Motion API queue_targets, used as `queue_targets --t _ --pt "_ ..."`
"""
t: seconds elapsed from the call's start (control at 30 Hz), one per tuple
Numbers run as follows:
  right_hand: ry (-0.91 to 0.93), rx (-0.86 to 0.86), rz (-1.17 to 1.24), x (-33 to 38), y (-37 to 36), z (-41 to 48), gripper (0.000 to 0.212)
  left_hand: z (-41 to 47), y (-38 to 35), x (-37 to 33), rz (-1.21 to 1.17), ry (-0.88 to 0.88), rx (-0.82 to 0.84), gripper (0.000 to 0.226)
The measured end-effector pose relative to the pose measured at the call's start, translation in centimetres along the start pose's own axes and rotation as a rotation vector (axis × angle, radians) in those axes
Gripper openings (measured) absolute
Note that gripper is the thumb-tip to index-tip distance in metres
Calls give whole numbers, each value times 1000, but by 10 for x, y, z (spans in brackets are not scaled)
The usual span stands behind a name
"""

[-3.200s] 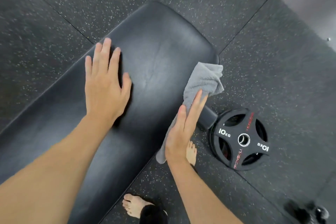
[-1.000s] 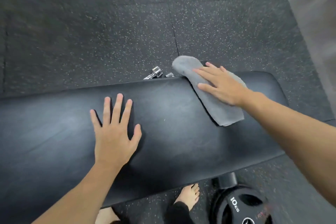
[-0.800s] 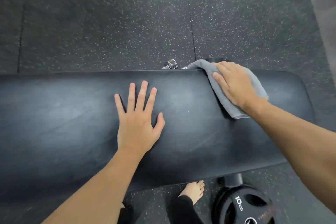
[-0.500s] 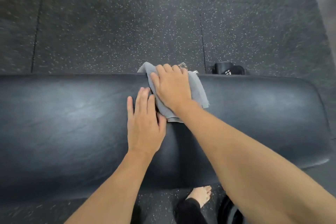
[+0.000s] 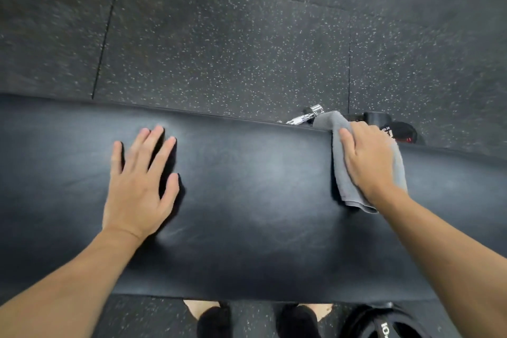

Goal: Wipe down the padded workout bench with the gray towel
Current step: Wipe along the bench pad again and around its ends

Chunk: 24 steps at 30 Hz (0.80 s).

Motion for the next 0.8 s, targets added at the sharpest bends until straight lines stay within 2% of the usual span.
queue_targets --t 0.1,0.27,0.37,0.5,0.57,0.63,0.73,0.8 --pt "53 30 77 78 -22 1 35 0 1 1 -18 14 10 61" --pt "217 96 117 252 -80 1 35 -1 -2 5 -41 23 42 62" --pt "306 132 149 305 -96 4 35 -1 -4 9 -86 69 46 66" --pt "339 176 86 276 -88 10 38 0 -1 8 -125 78 26 64" --pt "253 172 54 237 -77 11 39 1 2 8 -163 83 34 60" --pt "173 137 -1 190 -61 9 41 0 5 15 -212 12 44 58" --pt "104 117 -54 143 -37 0 41 -2 13 62 -185 -147 62 54" --pt "71 101 -16 142 -32 -4 38 -9 18 125 -115 -71 54 53"
Point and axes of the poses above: each hand's wrist, its own z-axis towards the middle knuckle, its own y-axis out of the back of the hand, x = y × z, the point moved 4 cm from there along z, towards the middle knuckle, and after that the axes turned 10 degrees about z, right-handed, at the moved point
